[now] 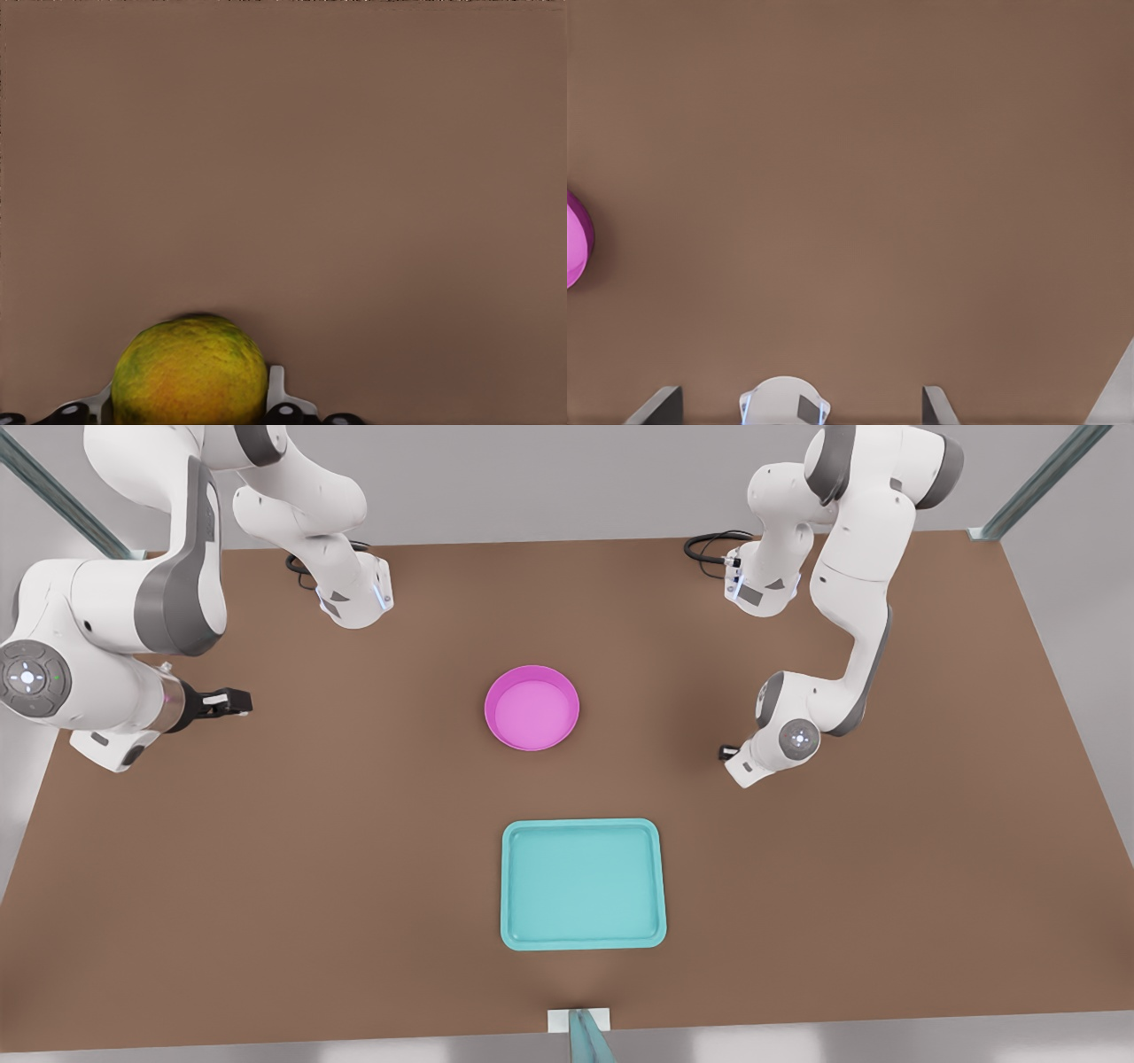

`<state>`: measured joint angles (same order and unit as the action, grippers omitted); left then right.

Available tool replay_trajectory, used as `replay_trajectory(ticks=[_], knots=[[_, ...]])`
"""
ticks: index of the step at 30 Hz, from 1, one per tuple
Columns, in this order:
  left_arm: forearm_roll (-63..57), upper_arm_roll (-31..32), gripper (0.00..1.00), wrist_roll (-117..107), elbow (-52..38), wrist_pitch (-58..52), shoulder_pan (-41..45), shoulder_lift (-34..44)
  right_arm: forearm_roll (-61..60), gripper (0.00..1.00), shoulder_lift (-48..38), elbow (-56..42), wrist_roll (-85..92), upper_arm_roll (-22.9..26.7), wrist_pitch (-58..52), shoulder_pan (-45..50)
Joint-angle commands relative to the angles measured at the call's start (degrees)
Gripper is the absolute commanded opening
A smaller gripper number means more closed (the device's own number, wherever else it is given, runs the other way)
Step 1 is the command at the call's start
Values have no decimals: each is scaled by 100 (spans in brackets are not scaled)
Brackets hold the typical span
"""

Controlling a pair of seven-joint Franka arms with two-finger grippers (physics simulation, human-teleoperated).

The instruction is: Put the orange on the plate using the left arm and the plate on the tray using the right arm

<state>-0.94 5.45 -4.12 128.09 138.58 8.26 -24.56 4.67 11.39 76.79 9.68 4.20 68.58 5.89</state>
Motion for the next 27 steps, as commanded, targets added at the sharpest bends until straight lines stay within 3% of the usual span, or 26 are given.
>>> replay_trajectory(ticks=[1, 5, 10, 14, 17, 18, 20, 23, 25, 27], knots=[[15, 0, 64, -142, -12, 38, 0, 4, -1, 100, -6, 3, 43, 2, -3, 0], [23, 18, 64, -589, -21, -68, 158, 206, -10, 100, -6, -6, 43, 2, 6, 0], [59, 123, 65, -3279, -1989, -2352, 3023, 101, -10, 100, 3, 3, 60, 11, 6, 0], [217, 123, 65, -5072, -3966, -2757, 4333, -1243, -10, 100, 3, 12, 69, 11, 6, 0], [190, 123, 66, -5196, -4152, -2669, 4395, -1552, -10, 100, 38, 3, 69, 11, 6, 0], [182, 123, 100, -5187, -4143, -2634, 4386, -1560, -10, 100, 65, 12, 52, 11, 6, 0], [173, 123, 100, -5187, -4134, -2608, 4377, -1569, -387, 100, 258, 222, 87, 11, -3, 35], [199, 106, 100, -5205, -4143, -2984, 4377, -1420, -1311, 100, 171, 1347, -167, -68, 1157, 448], [550, -552, 100, -4178, -4450, -5383, 3762, -129, -1785, 100, -409, 2585, -827, -762, 2676, 457], [911, -2784, 100, -1762, -5733, -6844, 3674, 136, -2102, 100, -752, 3773, -1582, -1483, 4330, 475]])
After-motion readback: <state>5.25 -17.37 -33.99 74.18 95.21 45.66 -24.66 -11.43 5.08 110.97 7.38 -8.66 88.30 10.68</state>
